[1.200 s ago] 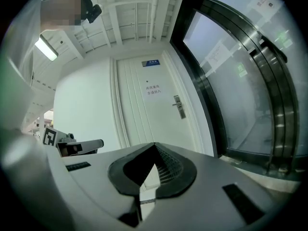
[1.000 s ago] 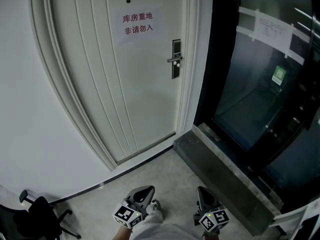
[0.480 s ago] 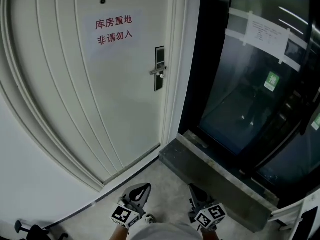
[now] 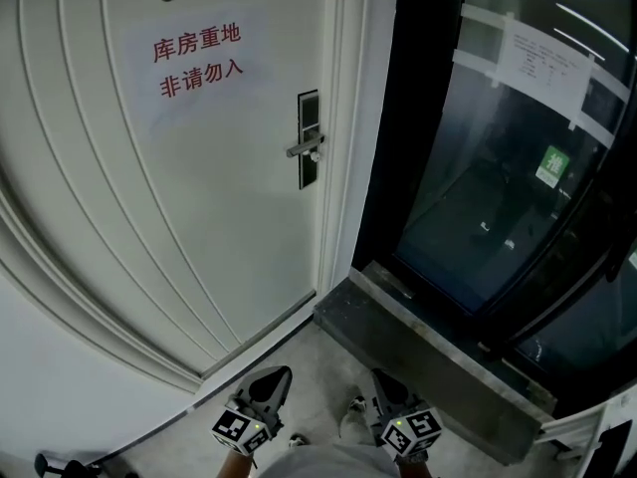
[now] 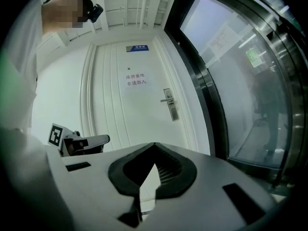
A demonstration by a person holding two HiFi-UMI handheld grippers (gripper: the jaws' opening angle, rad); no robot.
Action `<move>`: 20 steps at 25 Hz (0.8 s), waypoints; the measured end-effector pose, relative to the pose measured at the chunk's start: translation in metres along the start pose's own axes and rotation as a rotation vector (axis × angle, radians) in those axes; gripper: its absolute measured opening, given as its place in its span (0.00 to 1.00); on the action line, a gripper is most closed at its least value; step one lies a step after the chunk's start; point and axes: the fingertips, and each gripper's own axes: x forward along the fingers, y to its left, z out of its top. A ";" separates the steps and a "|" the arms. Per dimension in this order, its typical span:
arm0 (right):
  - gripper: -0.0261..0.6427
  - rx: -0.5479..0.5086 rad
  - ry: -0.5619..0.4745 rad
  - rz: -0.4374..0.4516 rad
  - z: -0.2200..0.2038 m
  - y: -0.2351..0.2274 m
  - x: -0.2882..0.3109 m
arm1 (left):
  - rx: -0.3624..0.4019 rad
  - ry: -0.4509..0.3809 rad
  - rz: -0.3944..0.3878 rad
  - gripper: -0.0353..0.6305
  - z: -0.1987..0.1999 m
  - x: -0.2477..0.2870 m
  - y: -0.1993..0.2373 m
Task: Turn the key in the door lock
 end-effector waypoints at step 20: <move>0.04 -0.156 0.040 0.217 0.070 -0.182 0.142 | 0.063 -0.042 0.323 0.06 0.036 0.173 0.049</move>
